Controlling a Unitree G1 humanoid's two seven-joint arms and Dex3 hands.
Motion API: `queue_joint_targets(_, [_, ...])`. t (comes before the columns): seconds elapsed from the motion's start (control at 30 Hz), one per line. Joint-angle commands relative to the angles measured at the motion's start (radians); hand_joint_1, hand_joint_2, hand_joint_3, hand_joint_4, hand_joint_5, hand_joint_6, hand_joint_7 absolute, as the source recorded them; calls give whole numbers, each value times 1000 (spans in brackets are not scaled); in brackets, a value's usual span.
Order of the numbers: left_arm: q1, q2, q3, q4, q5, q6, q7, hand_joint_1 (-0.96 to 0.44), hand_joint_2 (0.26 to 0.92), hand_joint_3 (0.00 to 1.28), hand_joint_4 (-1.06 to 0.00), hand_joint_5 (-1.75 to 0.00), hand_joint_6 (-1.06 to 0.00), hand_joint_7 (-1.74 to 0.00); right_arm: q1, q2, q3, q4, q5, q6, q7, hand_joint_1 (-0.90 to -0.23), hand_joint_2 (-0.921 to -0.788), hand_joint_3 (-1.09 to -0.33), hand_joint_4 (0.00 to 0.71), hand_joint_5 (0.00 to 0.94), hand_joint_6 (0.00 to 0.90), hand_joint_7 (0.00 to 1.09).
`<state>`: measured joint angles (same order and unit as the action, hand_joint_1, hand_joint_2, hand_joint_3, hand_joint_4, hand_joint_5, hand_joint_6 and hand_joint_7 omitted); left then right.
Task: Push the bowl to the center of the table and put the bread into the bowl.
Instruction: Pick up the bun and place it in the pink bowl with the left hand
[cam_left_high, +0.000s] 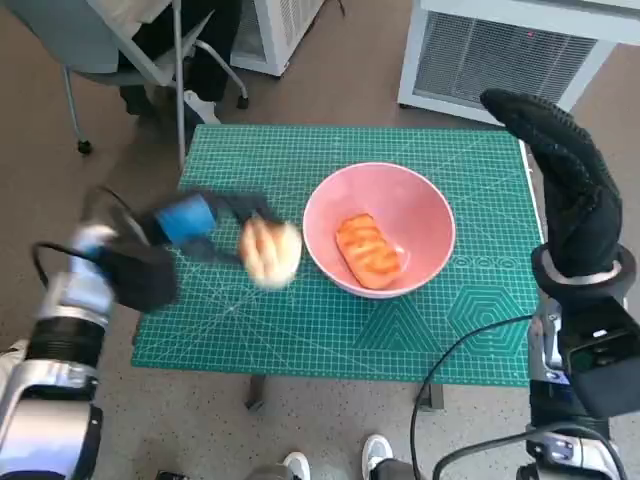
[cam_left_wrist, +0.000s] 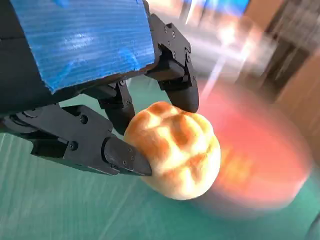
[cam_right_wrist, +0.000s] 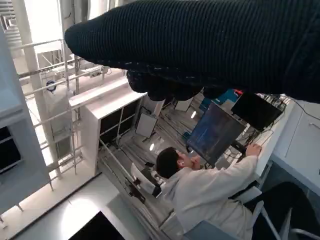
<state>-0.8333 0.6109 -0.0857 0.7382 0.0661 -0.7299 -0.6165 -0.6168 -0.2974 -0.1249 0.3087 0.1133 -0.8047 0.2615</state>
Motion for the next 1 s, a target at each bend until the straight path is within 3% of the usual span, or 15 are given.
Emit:
queue_joint_targets(0.03, [-49,-46,37,-80,-25,-7,61,1,918,25,-712,-1140,-708,-1086,-2,-2,-3,18,-13,2,-6,-577,-921,-814,274,1,-1,637])
queue_joint_targets(0.4, [-191,-169,-40,-65,53,3,99,1,917,21,-720,-1085,-708,-1133,-26,8,4,36,-10,4,-7,-578,-921,-813,272,0,-1,636])
queue_joint_targets(0.77, [-346,-288,-188,202,292,-25,228,1,920,38,-720,-1061,-662,-1201,-44,19,8,51,-4,7,-10,-586,-921,-807,270,0,-1,636])
queue_joint_targets(0.93, [-396,-339,-255,326,387,5,292,0,920,97,-635,-1191,-609,-1218,-48,22,9,57,-2,5,-11,-585,-921,-805,270,0,-1,638])
queue_joint_targets(1.0, [-409,-356,-280,363,416,34,294,0,921,151,-579,-1268,-542,-1265,-47,23,8,54,-3,7,-13,-585,-921,-805,271,1,-1,639])
